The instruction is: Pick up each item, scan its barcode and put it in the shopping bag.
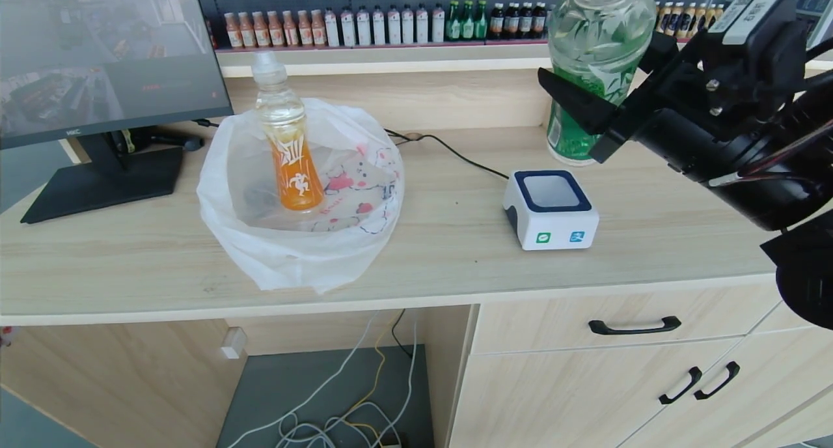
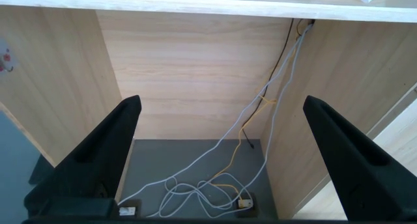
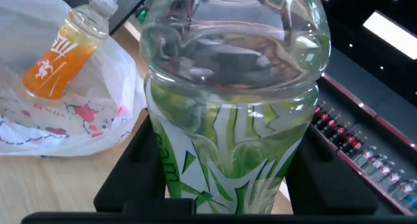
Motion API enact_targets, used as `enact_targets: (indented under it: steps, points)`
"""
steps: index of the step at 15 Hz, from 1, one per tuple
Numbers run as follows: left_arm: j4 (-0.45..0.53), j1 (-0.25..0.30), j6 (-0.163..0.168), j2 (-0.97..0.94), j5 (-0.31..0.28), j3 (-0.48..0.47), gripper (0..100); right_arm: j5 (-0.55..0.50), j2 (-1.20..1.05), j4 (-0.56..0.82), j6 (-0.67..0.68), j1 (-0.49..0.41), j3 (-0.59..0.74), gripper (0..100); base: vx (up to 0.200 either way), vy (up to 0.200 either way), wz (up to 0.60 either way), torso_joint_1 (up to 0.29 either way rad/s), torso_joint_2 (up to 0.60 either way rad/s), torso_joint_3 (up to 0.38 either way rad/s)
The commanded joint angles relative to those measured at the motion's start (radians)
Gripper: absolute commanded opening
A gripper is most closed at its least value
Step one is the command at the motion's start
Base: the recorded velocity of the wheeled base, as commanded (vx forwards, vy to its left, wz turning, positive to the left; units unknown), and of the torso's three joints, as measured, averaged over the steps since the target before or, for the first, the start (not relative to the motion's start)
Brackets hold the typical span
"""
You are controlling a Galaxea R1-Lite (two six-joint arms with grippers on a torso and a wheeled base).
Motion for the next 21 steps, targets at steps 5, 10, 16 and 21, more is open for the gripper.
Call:
enact_targets:
  steps: [5, 10, 16, 21]
  points:
    - [0.0, 0.0, 0.001, 0.0, 0.0, 0.0, 100, -0.401, 0.016, -0.263, 0.353, 0.042, 0.185, 0, 0.0, 0.0, 0.0, 0.0, 0.0, 0.0]
    - [0.0, -0.001, 0.002, 0.0, 0.0, 0.0, 100, -0.484, 0.037, -0.282, 0.449, 0.042, 0.205, 0, 0.0, 0.0, 0.0, 0.0, 0.0, 0.0]
    - [0.0, 0.0, -0.005, 0.0, 0.0, 0.0, 100, -0.603, 0.056, -0.296, 0.506, 0.071, 0.162, 0, 0.0, 0.0, 0.0, 0.0, 0.0, 0.0]
    - [0.0, 0.0, -0.005, 0.0, 0.0, 0.0, 100, -0.603, 0.072, -0.296, 0.512, 0.071, 0.123, 0, 0.0, 0.12, 0.0, 0.003, 0.0, 0.001]
